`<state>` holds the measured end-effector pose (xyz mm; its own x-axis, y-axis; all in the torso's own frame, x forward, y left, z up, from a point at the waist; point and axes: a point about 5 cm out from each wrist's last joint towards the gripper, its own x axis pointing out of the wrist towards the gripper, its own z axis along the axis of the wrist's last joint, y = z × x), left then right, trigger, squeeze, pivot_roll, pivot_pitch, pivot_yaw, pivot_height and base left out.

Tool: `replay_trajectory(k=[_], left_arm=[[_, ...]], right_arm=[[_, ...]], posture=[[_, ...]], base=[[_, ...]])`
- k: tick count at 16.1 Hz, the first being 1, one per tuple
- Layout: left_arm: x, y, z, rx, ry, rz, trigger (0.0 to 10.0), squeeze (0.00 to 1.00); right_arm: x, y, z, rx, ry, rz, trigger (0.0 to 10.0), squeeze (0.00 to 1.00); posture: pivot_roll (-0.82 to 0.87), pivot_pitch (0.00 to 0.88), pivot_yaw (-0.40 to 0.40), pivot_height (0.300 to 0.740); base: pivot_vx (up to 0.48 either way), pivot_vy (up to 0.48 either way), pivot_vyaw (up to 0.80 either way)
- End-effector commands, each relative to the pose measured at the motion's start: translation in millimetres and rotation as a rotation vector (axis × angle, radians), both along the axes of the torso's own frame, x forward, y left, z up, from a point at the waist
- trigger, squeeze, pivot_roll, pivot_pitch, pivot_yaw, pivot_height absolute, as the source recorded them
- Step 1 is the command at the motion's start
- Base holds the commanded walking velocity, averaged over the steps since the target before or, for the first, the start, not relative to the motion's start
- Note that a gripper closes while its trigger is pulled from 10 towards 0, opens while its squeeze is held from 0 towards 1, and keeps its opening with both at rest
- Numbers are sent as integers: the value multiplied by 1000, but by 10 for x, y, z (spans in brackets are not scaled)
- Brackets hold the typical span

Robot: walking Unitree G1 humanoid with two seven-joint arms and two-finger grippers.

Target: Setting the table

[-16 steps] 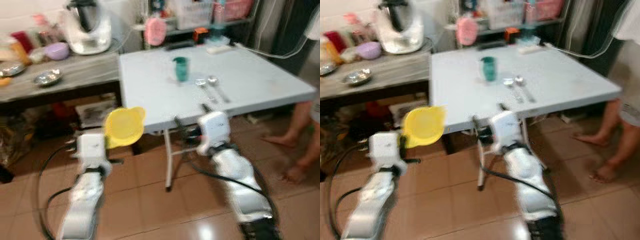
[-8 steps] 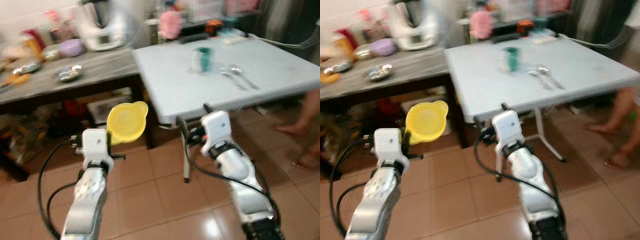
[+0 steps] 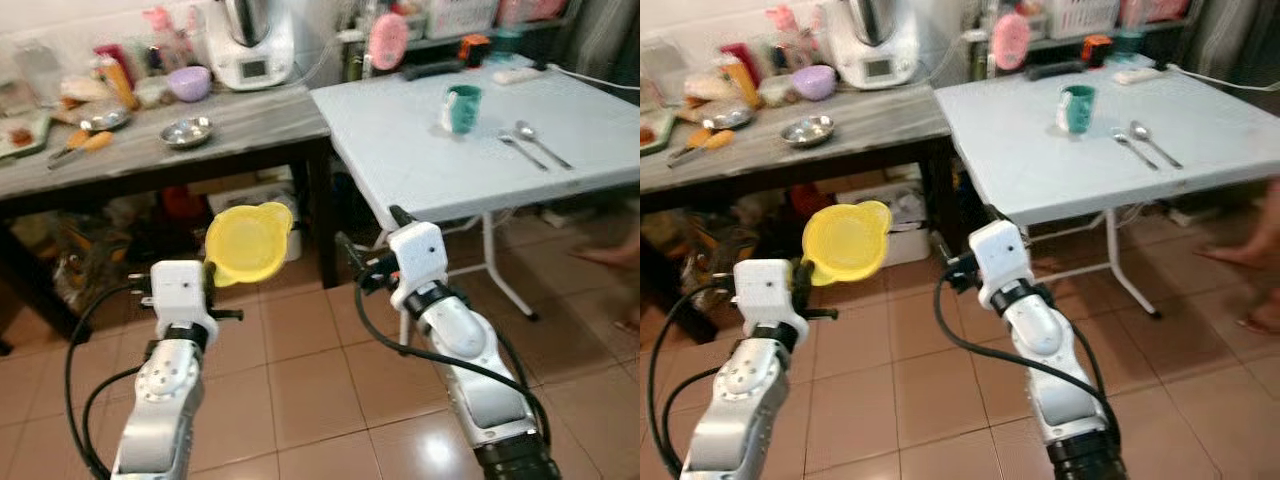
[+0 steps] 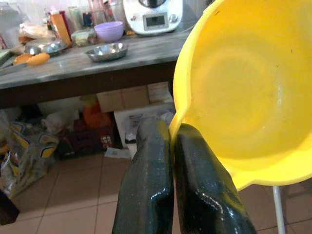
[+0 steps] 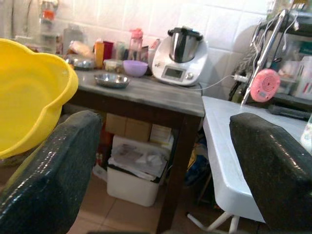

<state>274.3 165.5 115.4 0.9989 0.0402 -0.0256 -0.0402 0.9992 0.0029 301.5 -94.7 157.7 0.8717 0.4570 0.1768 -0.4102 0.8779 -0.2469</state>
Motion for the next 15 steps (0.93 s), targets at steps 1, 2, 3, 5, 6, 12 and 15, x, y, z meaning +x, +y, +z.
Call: replay_trajectory(k=[1, 2, 3, 5, 6, 12, 15], left_arm=[[16, 1, 47, -8, -25, -15, 10000, 0], [14, -7, 47, -8, -25, -21, 10000, 0], [13, -10, 47, -8, -24, -23, 10000, 0], [15, -11, 45, -10, -23, -26, 10000, 0], [21, -14, 47, -10, -22, -29, 10000, 0], [20, -28, 43, -15, -20, -37, 10000, 0], [26, -44, 37, -15, -17, -44, 10000, 0]], right_arm=[[11, 20, 30, -6, -16, 7, 10000, 0], [9, 29, 32, -7, -20, 9, 10000, 0], [10, 33, 35, -8, -22, 10, 10000, 0], [12, 35, 37, -8, -25, 10, 10000, 0], [17, 40, 42, -8, -28, 11, 10000, 0], [12, 49, 37, -6, -29, 10, 10000, 0], [16, 50, 40, -6, -30, 9, 10000, 0]], posture=[[-179, 0, 118, 740], [-178, 0, 119, 740], [-178, 0, 118, 740], [-177, 0, 120, 740], [-177, 0, 120, 740], [-180, 0, 124, 740], [-182, 0, 124, 740]], base=[[251, 0, 0], [251, 0, 0], [259, 0, 0], [257, 0, 316], [259, 0, 750], [275, 0, 742], [281, 0, 721]])
